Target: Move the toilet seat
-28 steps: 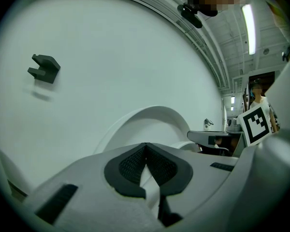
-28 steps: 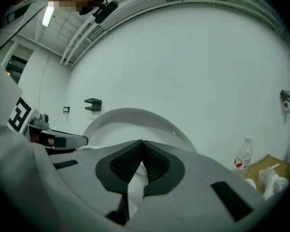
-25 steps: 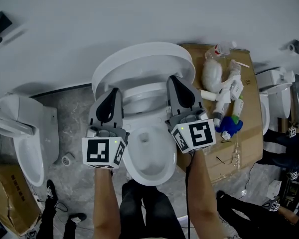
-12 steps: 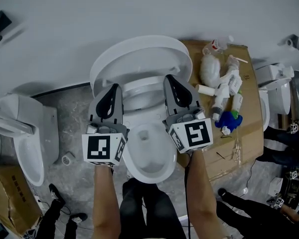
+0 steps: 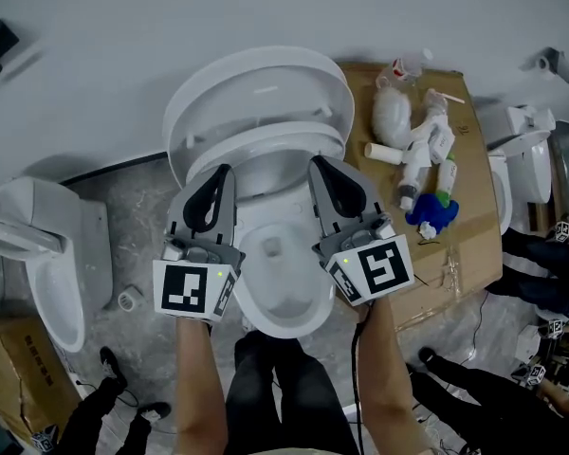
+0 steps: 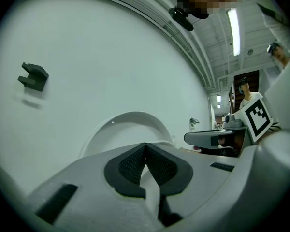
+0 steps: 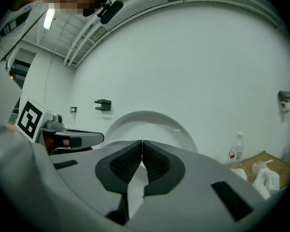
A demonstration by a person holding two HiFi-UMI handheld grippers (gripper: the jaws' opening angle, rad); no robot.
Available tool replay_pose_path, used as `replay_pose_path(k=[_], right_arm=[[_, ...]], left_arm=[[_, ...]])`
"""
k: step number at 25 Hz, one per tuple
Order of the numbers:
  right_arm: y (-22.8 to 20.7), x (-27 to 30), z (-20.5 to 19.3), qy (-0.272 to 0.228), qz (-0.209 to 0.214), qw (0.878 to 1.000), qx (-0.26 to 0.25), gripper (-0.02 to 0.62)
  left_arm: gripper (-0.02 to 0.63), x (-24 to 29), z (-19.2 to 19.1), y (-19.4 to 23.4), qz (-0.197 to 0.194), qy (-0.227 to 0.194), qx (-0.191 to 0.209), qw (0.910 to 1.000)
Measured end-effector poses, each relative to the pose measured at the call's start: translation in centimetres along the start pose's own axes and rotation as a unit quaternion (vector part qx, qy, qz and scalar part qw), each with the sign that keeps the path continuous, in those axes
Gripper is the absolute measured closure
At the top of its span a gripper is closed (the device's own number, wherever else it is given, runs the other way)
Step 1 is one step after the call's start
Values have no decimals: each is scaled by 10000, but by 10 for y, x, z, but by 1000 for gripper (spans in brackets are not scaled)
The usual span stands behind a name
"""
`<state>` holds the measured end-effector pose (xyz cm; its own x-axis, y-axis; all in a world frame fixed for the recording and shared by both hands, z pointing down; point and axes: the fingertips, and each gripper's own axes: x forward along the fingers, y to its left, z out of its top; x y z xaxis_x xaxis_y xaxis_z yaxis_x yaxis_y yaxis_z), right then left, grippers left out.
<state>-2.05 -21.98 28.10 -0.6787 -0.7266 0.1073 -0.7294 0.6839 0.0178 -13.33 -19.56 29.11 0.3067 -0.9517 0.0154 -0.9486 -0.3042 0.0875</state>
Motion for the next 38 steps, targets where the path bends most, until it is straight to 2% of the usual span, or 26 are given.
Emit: replay_pose_path(k=[4, 13, 18, 26, 38], right_arm=[[6, -23, -11, 81, -3, 9999, 90, 581], [19, -79, -35, 125, -162, 9997, 145, 583], [27, -100, -47, 158, -137, 9997, 106, 583], [34, -121, -60, 212, -77, 9996, 152, 583], [39, -126, -59, 231, -2, 9997, 119, 583]], left_arm=[[595, -11, -9, -23, -346, 76, 61, 9994], [595, -40, -31, -68, -649, 300, -179, 9973], [595, -55, -43, -86, -800, 231, 12, 9965], [595, -67, -53, -108, -892, 184, 84, 9958], [595, -72, -55, -114, -894, 214, 139, 9957]])
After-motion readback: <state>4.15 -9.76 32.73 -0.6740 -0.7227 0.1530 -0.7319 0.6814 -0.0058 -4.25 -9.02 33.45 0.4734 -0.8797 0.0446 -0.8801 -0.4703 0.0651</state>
